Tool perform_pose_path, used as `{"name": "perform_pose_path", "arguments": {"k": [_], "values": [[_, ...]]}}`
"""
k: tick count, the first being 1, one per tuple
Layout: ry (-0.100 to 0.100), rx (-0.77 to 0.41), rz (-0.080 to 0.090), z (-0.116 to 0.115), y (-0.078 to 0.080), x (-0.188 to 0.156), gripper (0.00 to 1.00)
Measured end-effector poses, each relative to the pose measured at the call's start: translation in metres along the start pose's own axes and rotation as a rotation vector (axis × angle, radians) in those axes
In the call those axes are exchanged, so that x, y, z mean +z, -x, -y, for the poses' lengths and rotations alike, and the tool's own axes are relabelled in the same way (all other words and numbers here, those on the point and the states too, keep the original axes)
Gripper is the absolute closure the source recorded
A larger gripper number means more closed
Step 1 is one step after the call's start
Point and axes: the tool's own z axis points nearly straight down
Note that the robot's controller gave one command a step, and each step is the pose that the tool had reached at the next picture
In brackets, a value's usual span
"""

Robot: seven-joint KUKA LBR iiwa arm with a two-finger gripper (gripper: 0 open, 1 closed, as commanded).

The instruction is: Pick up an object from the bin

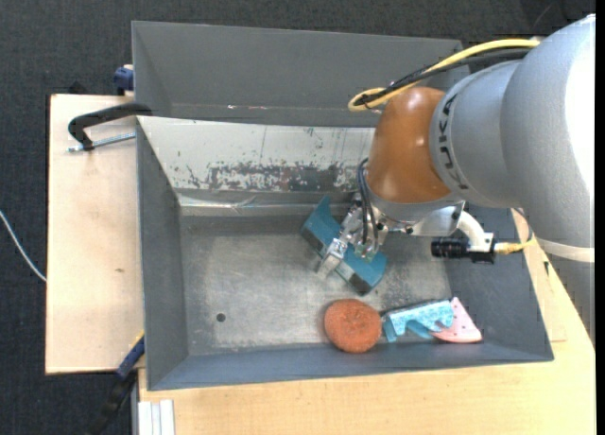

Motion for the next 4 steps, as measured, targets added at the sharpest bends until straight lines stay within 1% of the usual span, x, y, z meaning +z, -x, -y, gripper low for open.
{"name": "perform_pose_path", "arguments": {"k": [1, 3, 4], "values": [[-0.001, 0.001, -0.001, 0.001, -0.002, -0.005, 1.00], [0.001, 0.001, 0.005, 0.001, -0.001, -0.035, 1.00], [-0.002, 0.000, 0.002, 0.001, -0.002, -0.047, 1.00]]}}
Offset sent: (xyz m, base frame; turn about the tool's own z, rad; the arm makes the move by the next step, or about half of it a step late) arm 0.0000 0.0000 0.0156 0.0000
